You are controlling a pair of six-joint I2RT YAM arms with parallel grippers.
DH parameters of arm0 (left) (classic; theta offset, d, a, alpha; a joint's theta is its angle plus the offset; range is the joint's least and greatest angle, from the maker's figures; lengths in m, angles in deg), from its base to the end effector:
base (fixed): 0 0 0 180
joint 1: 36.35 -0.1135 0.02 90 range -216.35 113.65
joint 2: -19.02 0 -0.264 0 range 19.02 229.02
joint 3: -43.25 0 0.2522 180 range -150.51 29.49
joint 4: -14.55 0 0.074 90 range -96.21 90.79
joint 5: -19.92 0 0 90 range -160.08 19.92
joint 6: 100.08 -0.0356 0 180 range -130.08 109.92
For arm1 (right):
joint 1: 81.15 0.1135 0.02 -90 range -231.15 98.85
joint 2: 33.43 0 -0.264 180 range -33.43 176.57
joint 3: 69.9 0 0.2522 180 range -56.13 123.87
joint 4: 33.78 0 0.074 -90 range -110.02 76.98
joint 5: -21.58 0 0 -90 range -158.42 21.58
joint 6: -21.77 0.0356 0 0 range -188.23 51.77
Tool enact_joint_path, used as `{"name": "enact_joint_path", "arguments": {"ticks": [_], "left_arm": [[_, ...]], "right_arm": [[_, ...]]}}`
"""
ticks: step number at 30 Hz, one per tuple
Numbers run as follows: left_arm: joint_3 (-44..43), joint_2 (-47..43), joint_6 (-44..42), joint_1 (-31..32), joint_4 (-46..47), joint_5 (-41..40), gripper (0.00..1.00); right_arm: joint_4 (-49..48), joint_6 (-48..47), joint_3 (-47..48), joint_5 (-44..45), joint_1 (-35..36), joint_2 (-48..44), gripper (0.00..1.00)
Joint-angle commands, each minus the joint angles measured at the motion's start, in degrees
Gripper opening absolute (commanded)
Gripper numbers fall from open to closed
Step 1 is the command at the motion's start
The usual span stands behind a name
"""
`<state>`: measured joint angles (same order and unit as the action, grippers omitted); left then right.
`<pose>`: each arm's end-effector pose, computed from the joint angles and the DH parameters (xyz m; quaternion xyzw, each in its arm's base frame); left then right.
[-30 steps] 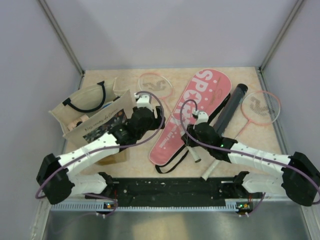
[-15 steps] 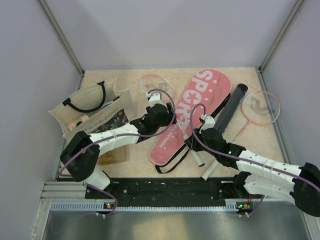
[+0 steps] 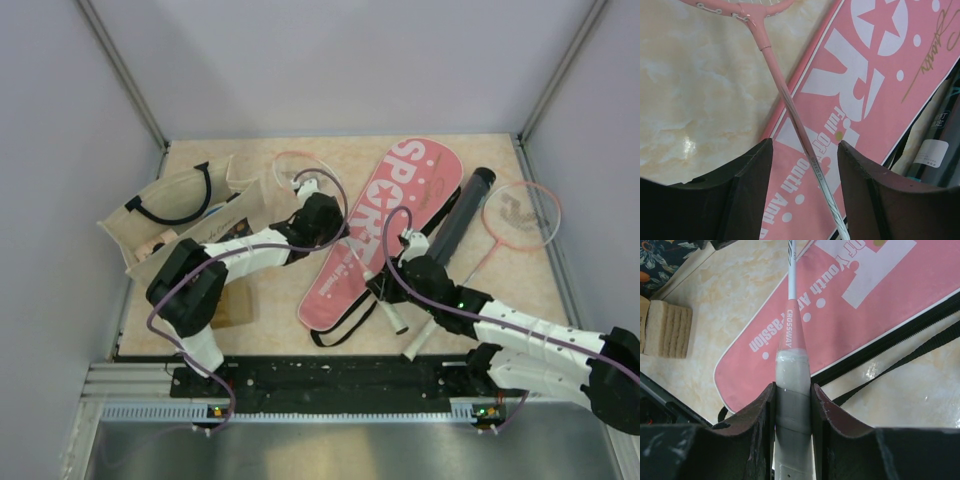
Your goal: Pack up the badminton gear
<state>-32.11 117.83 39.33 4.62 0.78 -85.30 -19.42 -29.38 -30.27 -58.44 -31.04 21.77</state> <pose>0.2916 -0.2408 0.2085 -0.1240 0.8812 -0.2290 0.3947 0.1374 0.1547 0.2082 -0.0413 0.8625 0.2956 0.4085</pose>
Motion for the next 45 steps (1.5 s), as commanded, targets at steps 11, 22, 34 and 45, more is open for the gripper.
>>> {"name": "enact_joint_path", "arguments": {"ticks": [11, 22, 34, 45], "left_arm": [[0.25, -0.18, 1.83, -2.12, 4.66, 5.64, 0.18], [6.93, -7.57, 0.69, -3.79, 14.24, 11.17, 0.00], [15.72, -17.24, 2.97, -3.79, 34.45, 23.21, 0.00], [20.64, -17.86, 10.71, -3.71, 49.92, 31.30, 0.00]], "right_arm": [[-4.12, -1.14, 1.37, -3.21, 0.43, 1.49, 0.40], [-7.88, -1.76, -0.72, -12.41, -5.10, -2.81, 0.69], [-36.53, 5.18, -9.25, -22.63, -8.36, -2.64, 0.65], [-46.12, 7.02, -7.41, -23.78, -8.36, 5.61, 0.56]]}}
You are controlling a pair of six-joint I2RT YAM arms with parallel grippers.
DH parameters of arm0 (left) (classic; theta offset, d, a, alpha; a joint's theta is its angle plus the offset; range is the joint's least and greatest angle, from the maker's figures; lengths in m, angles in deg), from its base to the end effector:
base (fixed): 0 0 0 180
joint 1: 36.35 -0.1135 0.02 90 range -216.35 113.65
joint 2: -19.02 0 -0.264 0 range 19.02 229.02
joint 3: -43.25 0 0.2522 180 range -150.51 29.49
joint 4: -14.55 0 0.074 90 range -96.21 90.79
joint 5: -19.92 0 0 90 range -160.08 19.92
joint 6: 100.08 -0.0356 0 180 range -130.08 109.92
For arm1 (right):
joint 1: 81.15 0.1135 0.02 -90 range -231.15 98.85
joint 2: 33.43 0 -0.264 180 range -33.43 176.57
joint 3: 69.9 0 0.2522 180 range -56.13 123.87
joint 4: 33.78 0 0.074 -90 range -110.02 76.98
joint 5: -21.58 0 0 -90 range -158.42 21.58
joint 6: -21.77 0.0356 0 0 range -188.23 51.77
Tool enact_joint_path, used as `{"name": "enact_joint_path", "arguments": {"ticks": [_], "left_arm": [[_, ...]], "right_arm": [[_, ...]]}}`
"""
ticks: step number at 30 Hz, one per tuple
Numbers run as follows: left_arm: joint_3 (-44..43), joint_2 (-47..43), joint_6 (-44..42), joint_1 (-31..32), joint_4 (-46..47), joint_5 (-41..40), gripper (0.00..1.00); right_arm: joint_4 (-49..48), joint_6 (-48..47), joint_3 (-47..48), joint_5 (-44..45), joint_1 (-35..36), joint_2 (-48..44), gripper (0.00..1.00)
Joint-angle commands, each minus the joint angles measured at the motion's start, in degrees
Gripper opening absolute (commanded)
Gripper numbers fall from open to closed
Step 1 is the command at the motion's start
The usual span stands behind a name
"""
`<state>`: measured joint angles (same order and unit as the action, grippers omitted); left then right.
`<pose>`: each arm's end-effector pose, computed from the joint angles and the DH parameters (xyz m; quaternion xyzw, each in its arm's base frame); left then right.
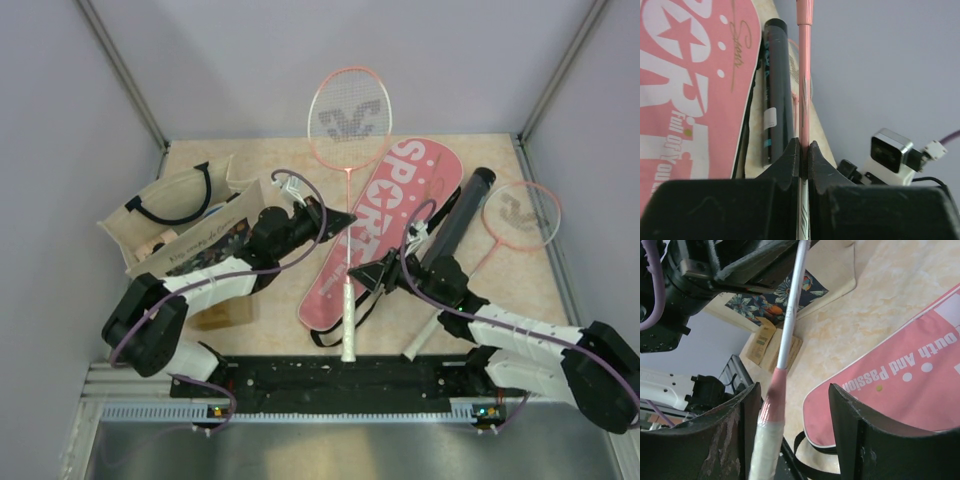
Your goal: Pack up the badminton gear
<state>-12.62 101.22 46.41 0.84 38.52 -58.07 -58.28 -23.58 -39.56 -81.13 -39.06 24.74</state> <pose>0.2496 -0.1987 0.2587 -0.0489 0.7195 -0.5539 0.4160 0.1523 0.1481 0.2137 -0.0598 0.7244 0.5269 0.4405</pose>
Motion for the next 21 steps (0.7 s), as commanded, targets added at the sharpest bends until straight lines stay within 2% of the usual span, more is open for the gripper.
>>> {"name": "enact_joint_path", "arguments": {"ticks": [1, 5, 7, 10, 14, 21], "left_arm": [[1.24, -1.16, 3.80, 0.08, 12.62, 4.33, 0.00], [1.15, -1.07, 2.93, 0.25, 12.37, 5.48, 0.00], [0.80, -1.59, 1.00, 0.34, 10.00, 6.18, 0.00], [0.97, -2.74, -1.38, 0.34, 7.36, 6.36, 0.00], [1.59, -3.88, -2.00, 0.43, 6.39, 7.50, 0.00], [1.94, -5.11, -2.35, 1.30, 5.33, 10.31, 0.00]], "right_arm": [[-7.70, 1.41, 2.14, -1.00, -0.34, 3.43, 0.55], [-8.24, 1.85, 2.75, -0.48, -0.34, 5.37, 0.53], [-5.00, 1.68, 3.46, 2.23, -0.43, 2.58, 0.55], [3.08, 0.19, 5.82, 10.22, -0.34, -2.96, 0.64], [9.60, -2.45, 9.87, 17.10, -1.04, -5.96, 0.65], [7.77, -1.23, 14.62, 17.54, -5.17, -2.37, 0.62]]}}
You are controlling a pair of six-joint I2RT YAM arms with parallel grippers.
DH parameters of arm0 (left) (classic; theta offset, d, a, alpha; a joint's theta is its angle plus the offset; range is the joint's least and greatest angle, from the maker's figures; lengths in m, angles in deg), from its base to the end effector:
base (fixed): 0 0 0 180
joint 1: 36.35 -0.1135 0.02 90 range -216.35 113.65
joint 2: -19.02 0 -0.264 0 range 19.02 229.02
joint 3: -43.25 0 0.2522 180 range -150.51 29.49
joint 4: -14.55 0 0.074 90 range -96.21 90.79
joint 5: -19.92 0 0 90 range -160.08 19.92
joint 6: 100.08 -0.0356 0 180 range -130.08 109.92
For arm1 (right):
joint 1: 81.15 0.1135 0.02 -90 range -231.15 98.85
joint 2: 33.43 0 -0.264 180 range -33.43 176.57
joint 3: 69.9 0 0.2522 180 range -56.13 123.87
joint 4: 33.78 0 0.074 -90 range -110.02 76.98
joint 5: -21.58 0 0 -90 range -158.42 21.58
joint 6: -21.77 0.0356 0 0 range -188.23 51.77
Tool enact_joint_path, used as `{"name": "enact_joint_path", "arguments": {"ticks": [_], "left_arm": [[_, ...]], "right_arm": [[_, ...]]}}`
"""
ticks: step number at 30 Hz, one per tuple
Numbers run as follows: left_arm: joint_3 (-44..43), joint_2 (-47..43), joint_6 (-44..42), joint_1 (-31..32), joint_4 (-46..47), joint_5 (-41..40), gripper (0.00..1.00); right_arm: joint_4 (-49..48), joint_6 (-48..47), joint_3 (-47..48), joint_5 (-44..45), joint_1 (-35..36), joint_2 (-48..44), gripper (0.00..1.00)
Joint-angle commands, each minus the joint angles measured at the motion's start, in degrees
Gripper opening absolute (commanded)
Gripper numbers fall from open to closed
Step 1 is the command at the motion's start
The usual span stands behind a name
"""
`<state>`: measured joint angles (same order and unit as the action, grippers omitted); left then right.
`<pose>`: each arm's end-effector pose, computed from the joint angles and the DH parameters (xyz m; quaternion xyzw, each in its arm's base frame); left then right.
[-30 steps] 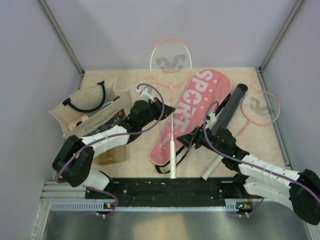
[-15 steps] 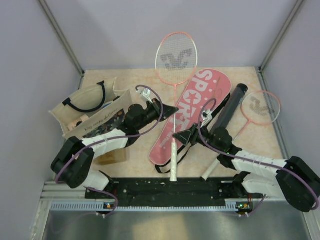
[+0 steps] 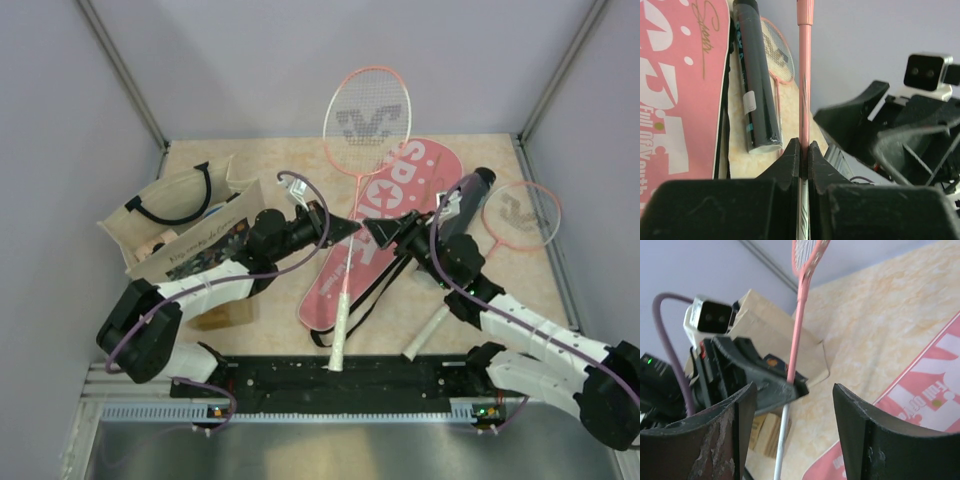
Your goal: Pack up the badminton gear
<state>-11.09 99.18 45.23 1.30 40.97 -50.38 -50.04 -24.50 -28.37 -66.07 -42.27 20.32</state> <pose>0.2377 -0.1985 0.2649 0.0138 0.7035 -0.5907 0.3950 0.1719 0.1368 0.2807 0.0438 0.6804 0.4723 0.5587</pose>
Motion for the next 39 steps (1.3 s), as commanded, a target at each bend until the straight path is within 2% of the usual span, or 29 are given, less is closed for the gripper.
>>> {"name": "enact_joint_path", "arguments": {"ticks": [1, 10, 17, 21, 24, 26, 28, 33, 35, 39], "left_arm": [[0.41, -3.34, -1.17, 1.11, 2.71, 2.88, 0.00], [0.94, -5.19, -2.22, 2.60, 0.16, 2.97, 0.00], [2.61, -5.28, -1.79, 2.69, 0.07, 3.23, 0.00], [2.96, -5.45, -1.43, 2.78, 0.42, 3.67, 0.00], [2.96, -5.80, -1.69, 2.78, 0.07, 3.68, 0.00], [3.14, -5.98, -1.96, 2.78, -0.28, 3.59, 0.00], [3.14, -6.24, -2.48, 2.78, -0.81, 3.67, 0.08], [2.35, -9.22, -8.89, 2.78, -9.13, 2.19, 0.54], [2.17, -11.59, -13.36, 2.78, -14.49, 0.78, 0.61], [1.38, -16.78, -21.89, 2.78, -24.25, -3.70, 0.67]], "right_arm": [[-1.26, -0.05, 3.95, 2.31, -2.22, 2.75, 0.61], [-8.55, 2.59, 7.47, 1.08, -3.01, 11.36, 0.48], [-14.27, 6.63, 7.39, 0.12, -3.19, 15.40, 0.26], [-16.21, 7.95, 6.86, -1.21, -3.28, 16.99, 0.21], [-17.96, 8.74, 5.98, -1.21, -3.28, 17.17, 0.05], [-18.58, 9.18, 5.72, -1.29, -3.28, 17.26, 0.00], [-18.50, 9.36, 6.07, -1.56, -3.37, 17.26, 0.00], [-16.83, 11.73, 6.51, -4.71, -5.91, 16.65, 0.00], [-14.90, 12.08, 6.86, -6.12, -7.66, 15.68, 0.00], [-7.88, 12.09, 7.47, -9.72, -11.71, 12.87, 0.00]]}}
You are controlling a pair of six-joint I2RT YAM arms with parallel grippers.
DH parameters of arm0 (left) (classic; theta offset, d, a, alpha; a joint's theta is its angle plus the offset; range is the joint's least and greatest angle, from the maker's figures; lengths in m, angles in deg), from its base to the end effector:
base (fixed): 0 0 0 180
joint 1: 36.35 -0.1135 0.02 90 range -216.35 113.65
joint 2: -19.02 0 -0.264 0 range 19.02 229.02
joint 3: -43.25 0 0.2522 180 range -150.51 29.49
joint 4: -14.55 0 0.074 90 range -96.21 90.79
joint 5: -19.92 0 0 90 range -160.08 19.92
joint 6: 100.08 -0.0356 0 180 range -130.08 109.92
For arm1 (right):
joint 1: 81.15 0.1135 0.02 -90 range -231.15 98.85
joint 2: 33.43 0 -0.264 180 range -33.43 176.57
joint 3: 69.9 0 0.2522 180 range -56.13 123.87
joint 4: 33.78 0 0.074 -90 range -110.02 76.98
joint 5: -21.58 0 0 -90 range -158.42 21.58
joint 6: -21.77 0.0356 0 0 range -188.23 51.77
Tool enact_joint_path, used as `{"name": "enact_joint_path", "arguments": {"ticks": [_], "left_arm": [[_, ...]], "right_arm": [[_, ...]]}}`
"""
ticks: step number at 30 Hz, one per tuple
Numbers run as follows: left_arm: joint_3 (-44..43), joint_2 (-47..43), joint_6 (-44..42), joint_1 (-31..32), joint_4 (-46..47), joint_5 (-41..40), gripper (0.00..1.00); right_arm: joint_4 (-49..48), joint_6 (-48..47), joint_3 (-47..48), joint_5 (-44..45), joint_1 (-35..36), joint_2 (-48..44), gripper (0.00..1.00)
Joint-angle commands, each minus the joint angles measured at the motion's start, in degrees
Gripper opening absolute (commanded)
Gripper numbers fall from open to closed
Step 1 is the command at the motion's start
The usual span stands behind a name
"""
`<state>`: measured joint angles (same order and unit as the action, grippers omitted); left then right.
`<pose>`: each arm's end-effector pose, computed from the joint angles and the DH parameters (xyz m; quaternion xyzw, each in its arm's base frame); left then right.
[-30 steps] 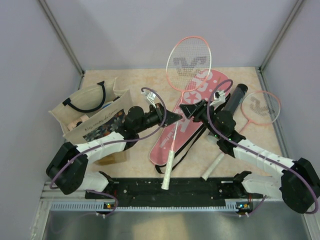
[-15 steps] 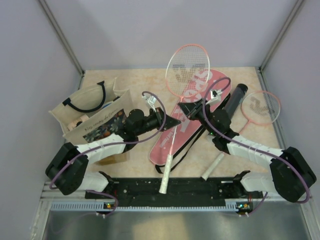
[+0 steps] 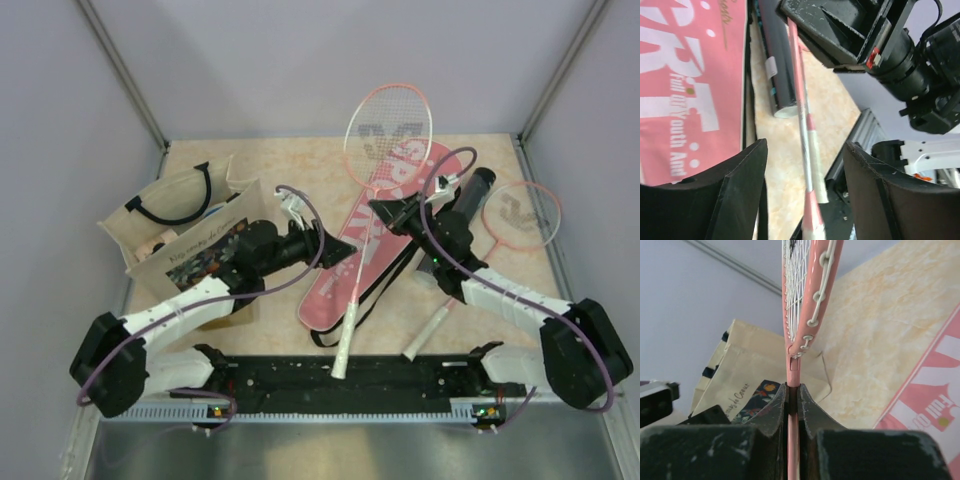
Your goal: Pack up the badminton gear
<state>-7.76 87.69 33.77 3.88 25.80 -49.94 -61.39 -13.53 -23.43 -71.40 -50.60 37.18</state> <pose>0.1990 -0.1844 0.2709 0.0933 0.7374 -0.5362 0.4001 0.2332 0.1398 0.2660 0.1248 0.6739 0.5061 0.5236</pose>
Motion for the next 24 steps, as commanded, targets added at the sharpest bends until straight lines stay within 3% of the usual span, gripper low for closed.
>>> {"name": "enact_joint_path", "arguments": {"ticks": [1, 5, 7, 15, 20, 24], "left_arm": [[-2.55, -6.08, -12.98, 0.20, -12.15, -5.89, 0.67], [-7.47, -4.95, -21.08, 0.29, -28.58, -14.94, 0.65], [-8.88, -2.76, -23.11, 0.20, -31.94, -18.19, 0.64], [-13.18, 9.01, -21.53, 0.29, -33.97, -25.76, 0.58], [-17.67, 18.07, -20.74, 0.20, -38.02, -25.42, 0.54], [-15.57, 20.46, -18.72, 0.20, -36.71, -24.89, 0.51]], "right_arm": [[4.79, 0.85, 2.45, -5.53, -4.43, -4.94, 0.00], [11.20, -0.20, 1.04, -9.49, -8.12, -9.86, 0.00], [14.45, -1.08, 0.25, -10.37, -9.71, -13.11, 0.00], [25.53, -5.12, -1.07, -10.20, -11.82, -25.77, 0.00], [28.44, -6.44, -1.07, -10.11, -12.09, -29.03, 0.00], [28.97, -6.53, -2.03, -10.81, -12.26, -30.09, 0.00]]}}
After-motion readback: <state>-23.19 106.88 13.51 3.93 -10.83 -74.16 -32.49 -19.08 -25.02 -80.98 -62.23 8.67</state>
